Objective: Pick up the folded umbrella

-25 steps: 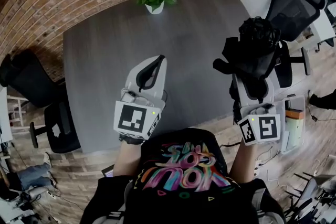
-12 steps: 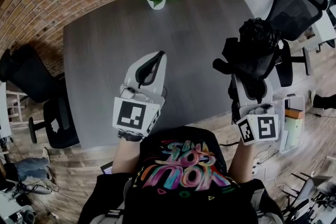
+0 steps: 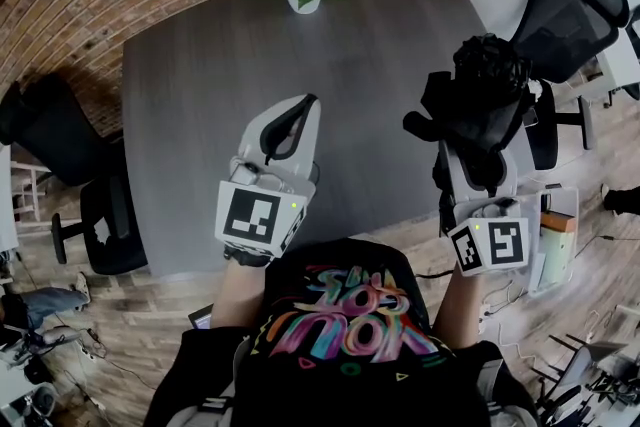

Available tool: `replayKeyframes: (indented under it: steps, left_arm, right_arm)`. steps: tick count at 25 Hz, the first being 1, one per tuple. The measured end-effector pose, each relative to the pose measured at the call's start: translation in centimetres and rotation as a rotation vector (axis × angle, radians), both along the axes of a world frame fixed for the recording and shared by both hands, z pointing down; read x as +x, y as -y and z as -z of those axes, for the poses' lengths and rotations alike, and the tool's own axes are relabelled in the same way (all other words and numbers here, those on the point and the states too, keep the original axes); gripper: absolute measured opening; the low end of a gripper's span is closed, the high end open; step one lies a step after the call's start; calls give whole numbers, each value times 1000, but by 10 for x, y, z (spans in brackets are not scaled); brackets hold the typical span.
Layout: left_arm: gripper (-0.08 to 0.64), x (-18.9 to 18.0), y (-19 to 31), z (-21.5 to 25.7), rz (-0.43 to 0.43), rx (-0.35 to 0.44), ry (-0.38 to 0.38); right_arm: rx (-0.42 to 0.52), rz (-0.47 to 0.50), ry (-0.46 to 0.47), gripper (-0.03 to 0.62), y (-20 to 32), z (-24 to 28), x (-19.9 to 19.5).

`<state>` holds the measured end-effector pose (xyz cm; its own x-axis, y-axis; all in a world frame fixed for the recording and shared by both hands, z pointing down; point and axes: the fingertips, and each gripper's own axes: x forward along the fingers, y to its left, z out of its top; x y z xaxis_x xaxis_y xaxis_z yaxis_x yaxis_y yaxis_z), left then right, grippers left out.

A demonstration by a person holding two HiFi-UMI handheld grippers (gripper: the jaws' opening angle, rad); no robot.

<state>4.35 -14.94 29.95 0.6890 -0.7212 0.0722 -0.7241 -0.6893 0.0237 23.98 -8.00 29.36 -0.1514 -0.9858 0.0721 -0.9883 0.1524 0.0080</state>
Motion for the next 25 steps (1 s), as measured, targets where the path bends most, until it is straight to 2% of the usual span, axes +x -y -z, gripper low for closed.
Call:
replayKeyframes:
  steps: [6,12,25]
  left_arm:
    - [0,-3,-1,0,6,0,1]
    - [0,-6,-2,0,0,34,15]
    - [1,-5,-1,-1,3,34,16]
  right_arm:
    - [-12,3,4,245,-1,-5,-2]
    - [-15,14,0,245,-1,-5,-5]
    - [-21,21,-1,245,-1,-9,-6]
